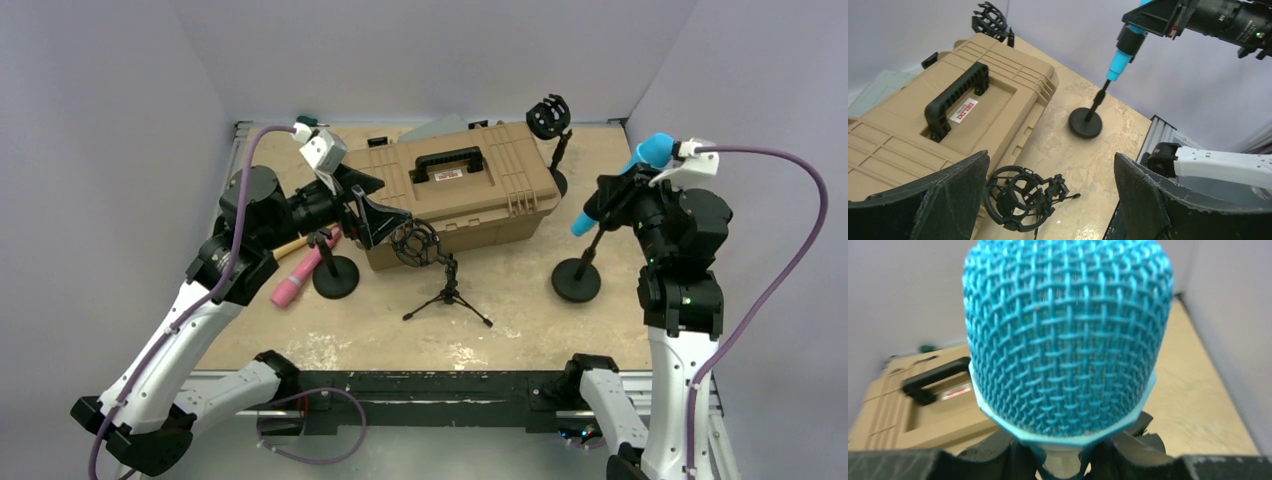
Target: Remove the microphone from the stand
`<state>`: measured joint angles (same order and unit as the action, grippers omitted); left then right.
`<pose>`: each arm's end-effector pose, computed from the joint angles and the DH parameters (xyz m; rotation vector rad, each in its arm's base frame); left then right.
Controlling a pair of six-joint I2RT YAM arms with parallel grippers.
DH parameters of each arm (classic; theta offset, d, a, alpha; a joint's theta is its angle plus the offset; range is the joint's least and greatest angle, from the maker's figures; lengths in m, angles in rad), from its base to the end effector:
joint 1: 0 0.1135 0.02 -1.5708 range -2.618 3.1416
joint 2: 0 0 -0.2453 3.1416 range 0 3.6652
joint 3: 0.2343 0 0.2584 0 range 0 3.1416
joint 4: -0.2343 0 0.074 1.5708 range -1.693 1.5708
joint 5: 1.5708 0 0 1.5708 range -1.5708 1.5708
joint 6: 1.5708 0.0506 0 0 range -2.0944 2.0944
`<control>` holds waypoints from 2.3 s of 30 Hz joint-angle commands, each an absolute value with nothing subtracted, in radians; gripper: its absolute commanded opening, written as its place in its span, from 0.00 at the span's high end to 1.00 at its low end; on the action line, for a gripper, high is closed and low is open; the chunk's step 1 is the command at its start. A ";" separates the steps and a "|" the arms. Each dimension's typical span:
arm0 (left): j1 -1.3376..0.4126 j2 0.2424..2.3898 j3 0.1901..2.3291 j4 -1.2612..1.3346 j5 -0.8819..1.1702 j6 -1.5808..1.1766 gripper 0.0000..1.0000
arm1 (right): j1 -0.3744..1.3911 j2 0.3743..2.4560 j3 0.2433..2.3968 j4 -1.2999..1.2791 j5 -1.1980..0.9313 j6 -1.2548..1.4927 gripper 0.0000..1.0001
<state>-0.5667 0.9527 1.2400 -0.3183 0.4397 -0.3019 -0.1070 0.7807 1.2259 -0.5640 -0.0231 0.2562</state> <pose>0.1754 -0.1372 0.4385 0.5751 1.5964 -1.0127 0.1696 -0.0170 0.4338 0.2884 1.6665 0.1314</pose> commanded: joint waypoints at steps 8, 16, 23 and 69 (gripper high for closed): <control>-0.731 1.017 1.228 -0.268 0.568 -0.189 0.08 | -0.105 0.739 1.097 -0.259 -0.642 0.296 1.00; -0.849 1.126 1.257 -0.244 0.434 -0.236 0.10 | -0.101 0.709 1.044 -0.211 -0.592 0.393 0.77; -0.918 1.182 1.311 -0.192 0.202 -0.316 0.07 | -0.101 0.724 1.106 -0.286 -0.512 0.377 0.29; -1.014 1.727 1.901 -0.326 0.565 0.072 1.00 | -0.073 0.466 1.040 -0.477 -0.225 0.252 0.17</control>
